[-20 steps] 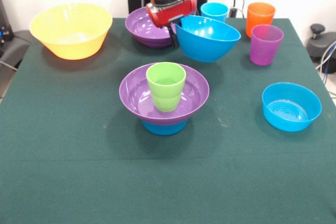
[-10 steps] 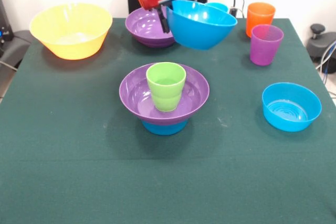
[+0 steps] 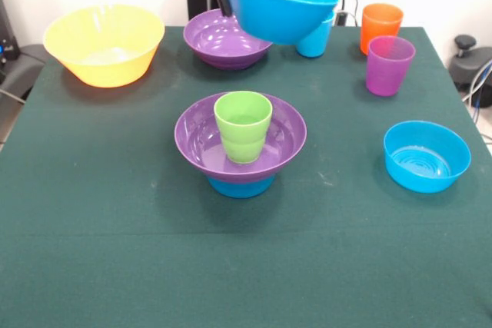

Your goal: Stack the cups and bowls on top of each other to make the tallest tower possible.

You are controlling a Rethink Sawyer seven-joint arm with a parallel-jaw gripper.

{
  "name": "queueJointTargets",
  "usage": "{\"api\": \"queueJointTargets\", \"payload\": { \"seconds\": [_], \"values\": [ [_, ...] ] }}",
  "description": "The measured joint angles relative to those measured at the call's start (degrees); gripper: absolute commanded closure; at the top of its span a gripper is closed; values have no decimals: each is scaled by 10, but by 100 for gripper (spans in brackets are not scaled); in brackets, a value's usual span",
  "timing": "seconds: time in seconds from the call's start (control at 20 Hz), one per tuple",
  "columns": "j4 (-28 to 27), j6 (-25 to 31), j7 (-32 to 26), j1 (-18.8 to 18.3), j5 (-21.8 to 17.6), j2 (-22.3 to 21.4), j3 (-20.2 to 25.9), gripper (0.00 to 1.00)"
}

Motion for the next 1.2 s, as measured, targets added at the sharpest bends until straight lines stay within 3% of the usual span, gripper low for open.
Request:
{"api": "queueJointTargets", "payload": {
  "seconds": [0.45,1.2],
  "values": [
    [-19,77,0,-33,14,-33,41,100],
    [-135,167,0,-17,9,1,51,100]
  ]
}}
